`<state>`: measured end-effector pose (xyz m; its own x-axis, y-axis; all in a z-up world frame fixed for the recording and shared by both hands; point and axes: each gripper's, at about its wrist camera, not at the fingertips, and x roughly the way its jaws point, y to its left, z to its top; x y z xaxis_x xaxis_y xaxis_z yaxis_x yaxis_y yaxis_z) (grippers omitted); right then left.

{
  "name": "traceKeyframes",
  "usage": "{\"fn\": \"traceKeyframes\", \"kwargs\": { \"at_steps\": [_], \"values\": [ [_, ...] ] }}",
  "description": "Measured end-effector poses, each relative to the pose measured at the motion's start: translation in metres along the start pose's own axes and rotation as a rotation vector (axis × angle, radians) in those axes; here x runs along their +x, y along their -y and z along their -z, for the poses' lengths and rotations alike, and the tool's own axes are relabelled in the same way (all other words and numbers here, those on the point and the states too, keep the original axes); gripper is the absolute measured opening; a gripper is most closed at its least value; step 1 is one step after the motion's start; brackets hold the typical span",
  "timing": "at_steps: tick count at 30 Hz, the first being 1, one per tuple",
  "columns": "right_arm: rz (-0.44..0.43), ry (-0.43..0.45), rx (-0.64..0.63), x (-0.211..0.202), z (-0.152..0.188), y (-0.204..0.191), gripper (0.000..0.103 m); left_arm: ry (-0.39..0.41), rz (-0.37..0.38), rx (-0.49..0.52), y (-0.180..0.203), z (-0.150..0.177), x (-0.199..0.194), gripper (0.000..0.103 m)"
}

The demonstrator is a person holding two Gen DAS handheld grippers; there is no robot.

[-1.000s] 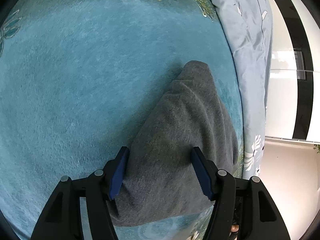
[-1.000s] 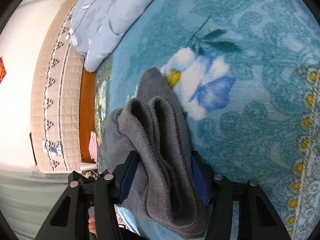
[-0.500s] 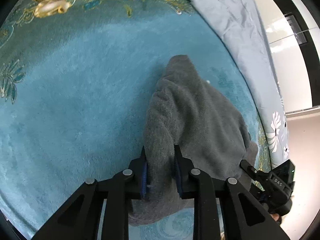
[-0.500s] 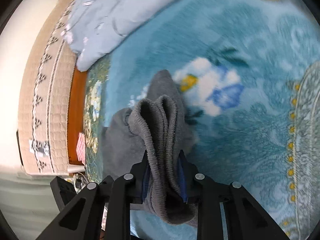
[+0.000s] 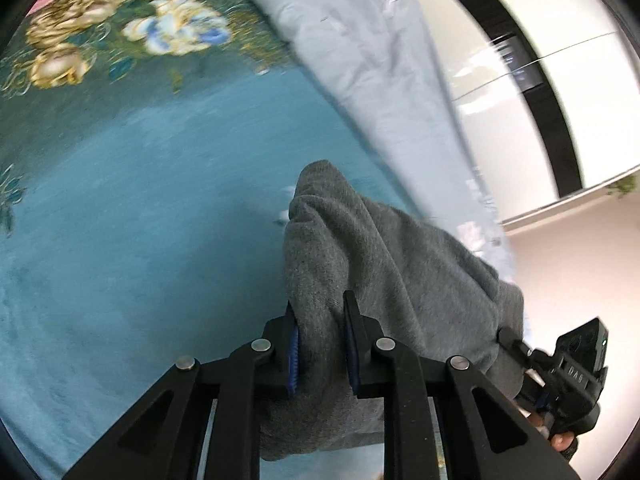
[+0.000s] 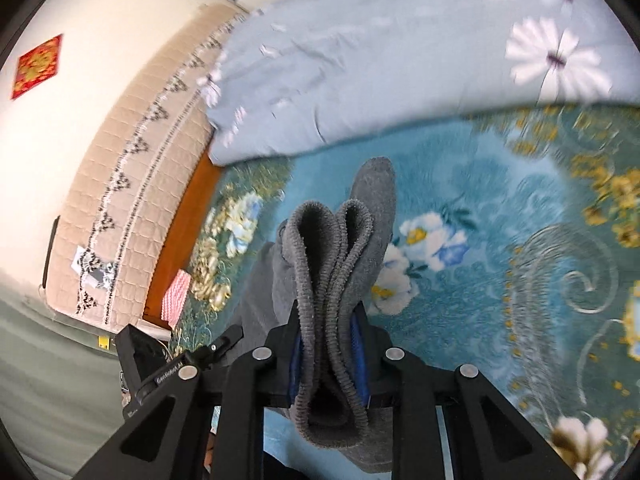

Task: Fold clothes
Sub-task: 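Lift the bundle with both grippers and carry it toward the clothes stack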

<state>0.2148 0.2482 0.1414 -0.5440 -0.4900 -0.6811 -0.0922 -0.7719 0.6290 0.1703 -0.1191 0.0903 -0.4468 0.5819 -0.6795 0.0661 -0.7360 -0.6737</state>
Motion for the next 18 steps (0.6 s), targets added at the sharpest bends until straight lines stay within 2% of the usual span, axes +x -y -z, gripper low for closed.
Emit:
{"fn": "traceKeyframes", "kwargs": {
  "at_steps": [3, 6, 8, 12, 18],
  "values": [
    [0.018, 0.08, -0.018, -0.05, 0.013, -0.006, 0.023, 0.031, 0.102, 0.025, 0.011, -0.005, 0.003, 0.019],
    [0.021, 0.154, 0.0, -0.094, 0.023, 0.002, 0.023, 0.032, 0.195, 0.071, 0.053, 0.006, -0.014, 0.018],
    [0.007, 0.197, 0.013, -0.12, 0.024, 0.014, 0.023, 0.032, 0.234, 0.144, 0.09, 0.013, -0.021, 0.018],
    [-0.023, 0.284, 0.039, -0.171, 0.027, 0.037, 0.023, 0.042, 0.219, 0.349, 0.161, 0.029, -0.027, 0.018],
    [-0.067, 0.414, 0.078, -0.248, 0.031, 0.072, 0.023, 0.029, 0.24, 0.54, 0.254, 0.052, -0.022, 0.018]
  ]
}}
